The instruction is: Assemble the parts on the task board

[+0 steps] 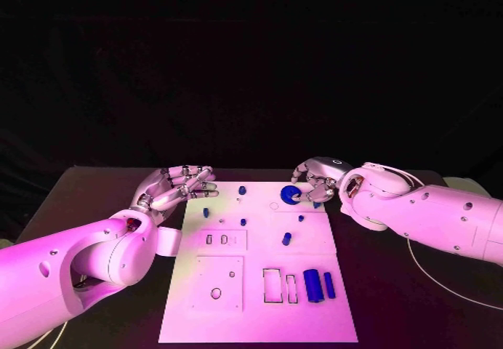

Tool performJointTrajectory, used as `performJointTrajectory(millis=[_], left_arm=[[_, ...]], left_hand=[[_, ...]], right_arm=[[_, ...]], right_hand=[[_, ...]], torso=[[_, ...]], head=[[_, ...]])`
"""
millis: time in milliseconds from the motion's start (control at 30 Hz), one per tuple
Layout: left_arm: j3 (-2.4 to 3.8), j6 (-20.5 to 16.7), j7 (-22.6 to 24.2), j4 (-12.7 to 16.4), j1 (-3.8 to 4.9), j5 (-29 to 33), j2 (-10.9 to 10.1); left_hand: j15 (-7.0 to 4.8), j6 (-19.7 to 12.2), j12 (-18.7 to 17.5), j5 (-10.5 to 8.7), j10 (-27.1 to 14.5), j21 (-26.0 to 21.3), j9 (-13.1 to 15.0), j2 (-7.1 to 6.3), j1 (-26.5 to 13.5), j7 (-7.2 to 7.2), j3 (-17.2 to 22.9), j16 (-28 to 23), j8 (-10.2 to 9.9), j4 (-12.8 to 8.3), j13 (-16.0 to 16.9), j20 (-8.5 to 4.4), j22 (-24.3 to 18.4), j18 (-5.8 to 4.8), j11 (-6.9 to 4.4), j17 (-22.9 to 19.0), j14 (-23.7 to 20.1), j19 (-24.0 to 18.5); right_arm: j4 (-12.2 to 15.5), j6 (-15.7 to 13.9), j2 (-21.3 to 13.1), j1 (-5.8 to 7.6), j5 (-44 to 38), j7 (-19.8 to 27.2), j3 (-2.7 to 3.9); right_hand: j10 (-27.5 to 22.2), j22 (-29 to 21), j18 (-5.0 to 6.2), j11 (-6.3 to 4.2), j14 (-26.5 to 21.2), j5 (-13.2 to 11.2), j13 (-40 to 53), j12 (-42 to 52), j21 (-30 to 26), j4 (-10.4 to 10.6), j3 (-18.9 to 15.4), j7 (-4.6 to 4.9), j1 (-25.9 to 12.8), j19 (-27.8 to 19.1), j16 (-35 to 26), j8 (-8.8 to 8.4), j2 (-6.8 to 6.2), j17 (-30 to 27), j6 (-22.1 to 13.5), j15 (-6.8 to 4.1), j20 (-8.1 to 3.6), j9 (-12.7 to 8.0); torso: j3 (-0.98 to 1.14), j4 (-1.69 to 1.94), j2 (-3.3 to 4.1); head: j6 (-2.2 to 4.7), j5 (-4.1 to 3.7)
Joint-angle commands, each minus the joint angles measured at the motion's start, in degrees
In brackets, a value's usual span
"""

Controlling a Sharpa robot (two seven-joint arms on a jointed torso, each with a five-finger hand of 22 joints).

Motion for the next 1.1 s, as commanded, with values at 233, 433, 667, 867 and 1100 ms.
performJointTrajectory(millis=[233, 433, 667, 867, 1100], left_arm=[[0.05, 1.0, 0.3, 0.1, 0.07, 0.1, 0.1], [0.05, 0.8, 0.4, 0.0, 0.06, 0.1, 0.1], [0.05, 0.8, 0.4, 0.0, 0.06, 0.1, 0.1], [0.05, 0.8, 0.3, -0.1, 0.06, 0.1, 0.1], [0.05, 0.8, 0.2, -0.1, 0.06, 0.1, 0.1]], left_hand=[[0.20, -0.3, -0.5, 0.15, -0.1, -0.3, -0.1, -0.11, -0.4, 0.76, 0.4, -0.3, -0.3, 0.1, 0.0, 0.12, -0.2, 0.83, 0.06, 0.1, 0.1, 0.4], [0.20, -0.3, -0.5, 0.15, -0.1, -0.3, -0.1, -0.09, -0.4, 0.76, 0.4, -0.3, -0.3, 0.1, 0.0, 0.12, -0.2, 0.83, 0.06, 0.1, 0.1, 0.5], [0.20, -0.3, -0.5, 0.15, -0.1, -0.3, -0.1, -0.03, -0.4, 0.78, 0.4, -0.3, -0.3, 0.1, 0.0, 0.12, -0.2, 0.83, 0.06, 0.2, 0.1, 0.5], [0.20, -0.4, -0.6, 0.15, -0.1, -0.3, -0.1, -0.02, -0.4, 0.82, 0.5, -0.3, -0.3, 0.0, 0.0, 0.12, -0.2, 0.84, 0.08, 0.2, 0.1, 0.5], [0.21, -0.5, -0.7, 0.15, -0.2, -0.3, -0.1, -0.02, -0.3, 0.87, 0.5, -0.3, -0.4, 0.0, 0.0, 0.12, -0.2, 0.84, 0.11, 0.2, 0.1, 0.5]], right_arm=[[-1.5, 2.9, 1.2, -0.31, -0.2, -1.0, -0.02], [-1.9, 3.5, 1.7, -0.47, 0.1, -1.5, -0.03], [-2.3, 3.9, 2.0, -0.57, 0.7, -1.5, -0.03], [-2.5, 4.5, 2.1, -0.59, 1.4, -1.4, -0.03], [-2.4, 3.9, 2.0, -0.60, 0.3, -1.3, -0.03]], right_hand=[[2.2, 13.1, -0.67, 0.28, 4.4, 0.4, 9.3, 0.5, 0.5, 0.1, -0.3, 0.07, 0.4, 4.5, 0.4, 0.44, 0.25, 6.8, -0.4, 0.30, 0.45, 0.1], [3.4, 14.7, -1.12, 0.28, 4.6, 0.6, 11.1, 2.4, 1.6, 0.4, -0.1, 0.03, 0.6, 5.7, 0.8, 0.96, 0.81, 8.0, 0.1, 0.35, 0.54, 0.3], [3.7, 14.8, -1.15, 0.25, 4.7, 0.8, 11.6, 2.9, 1.7, 0.6, 0.3, -0.03, 0.7, 5.8, 0.9, 1.22, 1.26, 8.2, 0.8, 0.32, 0.55, 0.3], [4.0, 15.0, -1.21, 0.13, 4.7, 1.0, 12.1, 3.4, 1.9, 1.0, 0.9, -0.22, 0.6, 6.0, 1.0, 1.45, 1.82, 8.5, 2.3, 0.12, 0.42, 0.1], [4.2, 15.1, -1.23, -0.39, 4.7, 1.0, 12.4, 3.7, 1.9, 0.4, 3.0, -0.82, 1.9, 6.0, 1.2, 1.13, 2.17, 8.8, 5.0, -0.40, -0.02, -0.4]], torso=[[-0.06, 0.15, -0.01], [-0.07, 0.12, 0.03], [-0.07, 0.08, 0.00], [-0.05, 0.07, -0.01], [-0.04, 0.04, -0.02]], head=[[-0.16, 0.37], [0.07, 0.43], [-0.17, 0.39], [-0.21, 0.47], [-0.29, 0.48]])
